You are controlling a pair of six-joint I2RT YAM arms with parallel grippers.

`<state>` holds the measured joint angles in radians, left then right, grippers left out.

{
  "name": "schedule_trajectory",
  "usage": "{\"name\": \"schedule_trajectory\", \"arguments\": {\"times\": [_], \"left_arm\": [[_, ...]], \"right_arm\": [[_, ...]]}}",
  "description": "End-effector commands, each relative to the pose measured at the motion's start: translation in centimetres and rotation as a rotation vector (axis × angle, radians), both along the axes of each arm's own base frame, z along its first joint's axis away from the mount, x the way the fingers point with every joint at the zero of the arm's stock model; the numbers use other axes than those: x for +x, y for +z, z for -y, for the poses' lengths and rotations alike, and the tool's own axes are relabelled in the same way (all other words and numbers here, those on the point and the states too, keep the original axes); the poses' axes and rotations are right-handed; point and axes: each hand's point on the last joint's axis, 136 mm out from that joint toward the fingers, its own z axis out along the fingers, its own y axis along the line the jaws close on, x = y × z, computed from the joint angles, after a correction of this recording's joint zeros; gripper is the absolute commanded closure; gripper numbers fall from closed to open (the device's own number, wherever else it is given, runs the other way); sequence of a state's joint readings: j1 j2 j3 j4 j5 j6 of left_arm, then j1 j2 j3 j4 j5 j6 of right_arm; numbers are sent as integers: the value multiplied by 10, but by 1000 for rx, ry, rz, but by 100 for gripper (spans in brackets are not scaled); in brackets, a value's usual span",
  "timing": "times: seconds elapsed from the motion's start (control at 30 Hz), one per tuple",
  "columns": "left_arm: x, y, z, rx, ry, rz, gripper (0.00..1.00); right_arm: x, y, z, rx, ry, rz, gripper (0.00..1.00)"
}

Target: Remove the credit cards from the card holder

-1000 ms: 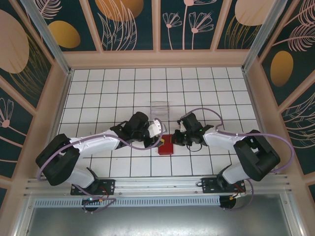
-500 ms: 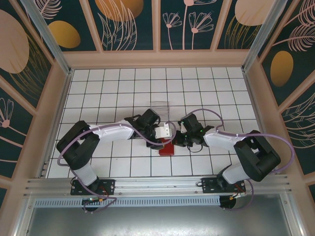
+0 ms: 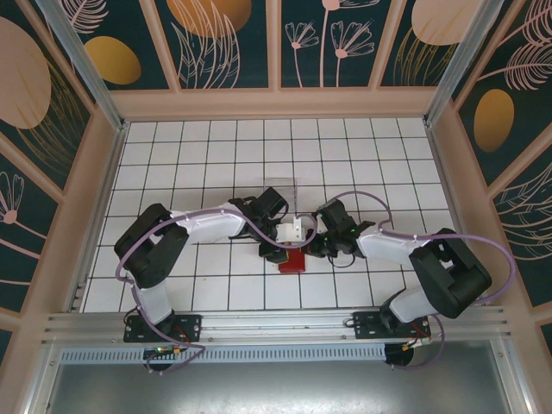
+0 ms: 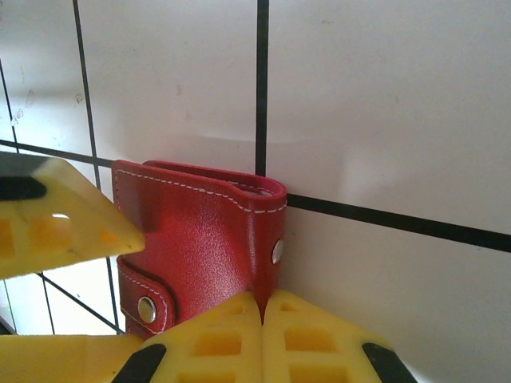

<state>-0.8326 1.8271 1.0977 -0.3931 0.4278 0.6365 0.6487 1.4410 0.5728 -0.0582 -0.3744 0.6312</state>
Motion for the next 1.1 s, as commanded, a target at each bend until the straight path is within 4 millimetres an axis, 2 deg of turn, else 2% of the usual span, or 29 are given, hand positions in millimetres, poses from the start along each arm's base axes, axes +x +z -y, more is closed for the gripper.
{"name": "schedule_trajectory", "arguments": {"times": [0.0, 0.13, 0.33, 0.6, 0.67, 0.8, 0.9, 1.07], "left_arm": [[-15, -4, 1, 11, -46, -79, 56], [-14, -11, -1, 35, -39, -90, 56], [-5, -22, -4, 96, 7, -75, 49], [-3, -24, -7, 170, 16, 3, 61], [-7, -25, -6, 179, 11, 21, 61], [-10, -29, -6, 193, 25, 20, 53], [-14, -33, -7, 215, 27, 24, 57], [-20, -21, -5, 136, 23, 39, 61]], "right_arm": [[-5, -10, 5, -19, 3, -17, 100], [-5, -10, 5, -19, 4, -18, 100], [-6, -9, 6, -19, 2, -16, 100], [-5, -6, 4, -4, -6, -14, 100], [-5, -6, 4, 2, -9, -11, 100], [-5, -6, 4, 3, -12, -12, 100], [-4, -5, 5, 5, -15, -4, 100], [-5, -6, 5, 2, -7, -5, 100]]}}
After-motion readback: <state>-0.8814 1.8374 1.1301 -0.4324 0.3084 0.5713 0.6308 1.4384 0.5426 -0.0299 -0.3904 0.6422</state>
